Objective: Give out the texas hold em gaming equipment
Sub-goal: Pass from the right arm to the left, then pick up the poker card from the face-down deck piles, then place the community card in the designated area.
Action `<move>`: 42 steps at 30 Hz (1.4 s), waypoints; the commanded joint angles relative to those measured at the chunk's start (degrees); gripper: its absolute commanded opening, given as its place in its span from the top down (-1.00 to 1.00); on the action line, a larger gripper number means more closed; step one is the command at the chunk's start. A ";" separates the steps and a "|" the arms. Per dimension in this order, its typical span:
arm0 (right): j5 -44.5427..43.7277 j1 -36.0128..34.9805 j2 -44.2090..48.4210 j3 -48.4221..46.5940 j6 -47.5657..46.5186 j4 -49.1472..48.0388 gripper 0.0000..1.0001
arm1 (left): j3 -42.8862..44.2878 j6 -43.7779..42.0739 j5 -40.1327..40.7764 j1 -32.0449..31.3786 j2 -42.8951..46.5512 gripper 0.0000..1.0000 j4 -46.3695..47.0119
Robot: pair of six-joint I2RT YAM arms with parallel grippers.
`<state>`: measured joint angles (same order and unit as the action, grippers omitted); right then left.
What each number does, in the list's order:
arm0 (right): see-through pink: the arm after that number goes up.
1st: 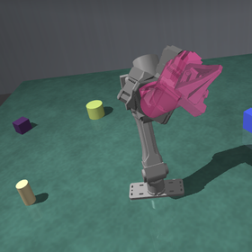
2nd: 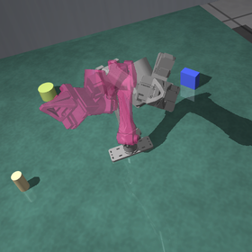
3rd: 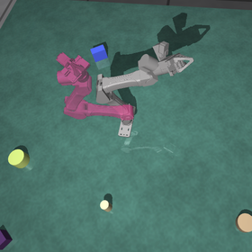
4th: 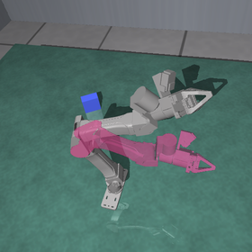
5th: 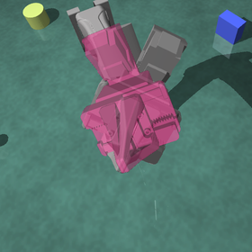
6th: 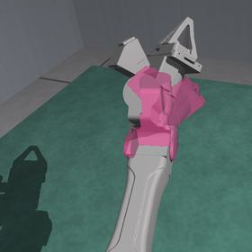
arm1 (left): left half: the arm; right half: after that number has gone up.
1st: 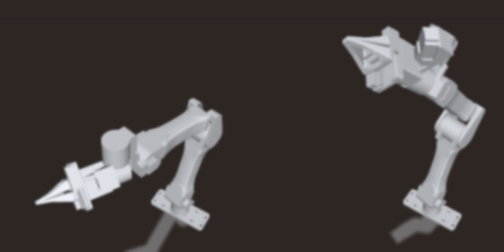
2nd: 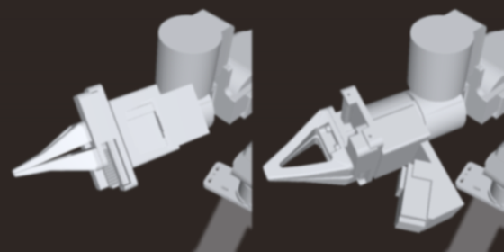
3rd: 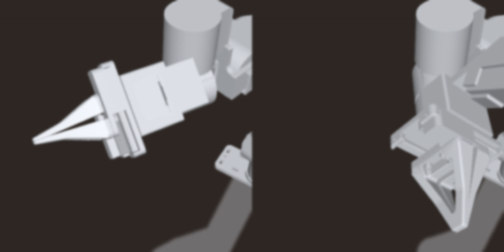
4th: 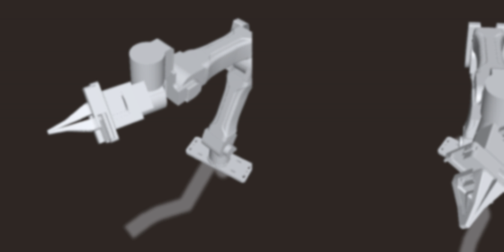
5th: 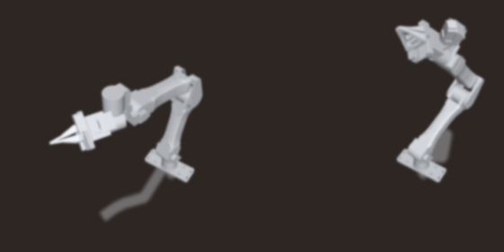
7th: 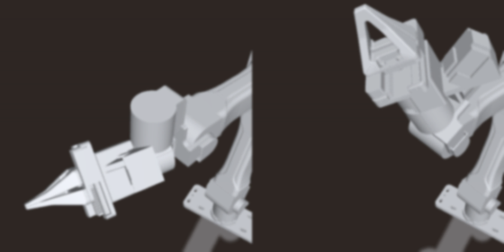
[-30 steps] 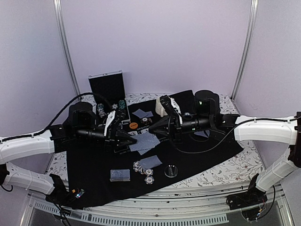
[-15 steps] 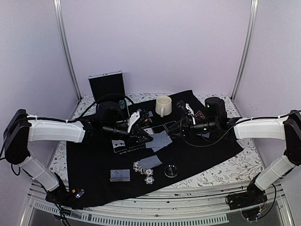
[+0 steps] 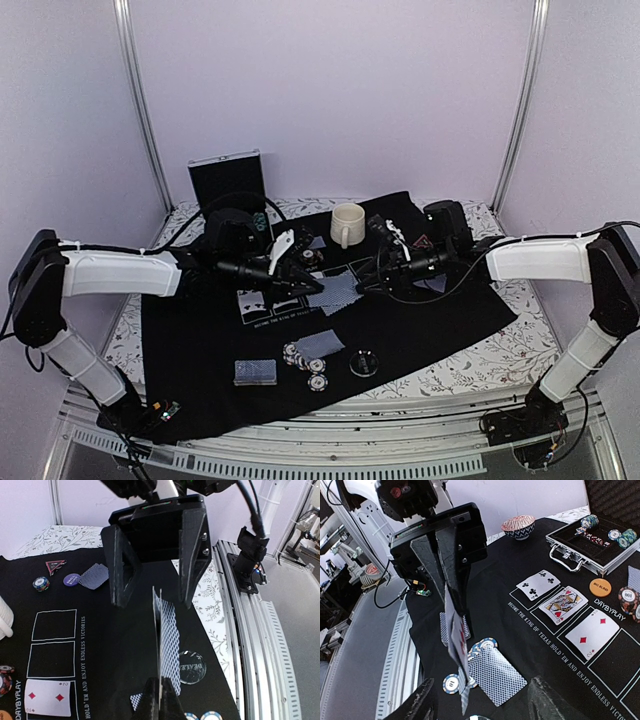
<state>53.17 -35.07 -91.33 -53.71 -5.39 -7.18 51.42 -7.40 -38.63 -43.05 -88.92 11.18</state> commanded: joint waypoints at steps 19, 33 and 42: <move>-1.72 -1.41 0.54 -0.94 0.16 1.78 0.97 | -0.16 2.27 2.35 1.42 3.31 0.93 1.87; -16.63 0.52 1.23 -0.16 5.32 2.66 0.97 | -1.22 3.72 4.83 3.46 5.55 1.00 0.17; -62.01 -6.79 3.63 15.69 65.48 -27.67 0.97 | -2.80 9.71 22.14 6.65 12.08 1.00 -4.05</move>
<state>14.98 -36.05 -88.23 -44.60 27.49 -16.56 49.50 -0.47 -24.49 -37.52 -79.46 9.85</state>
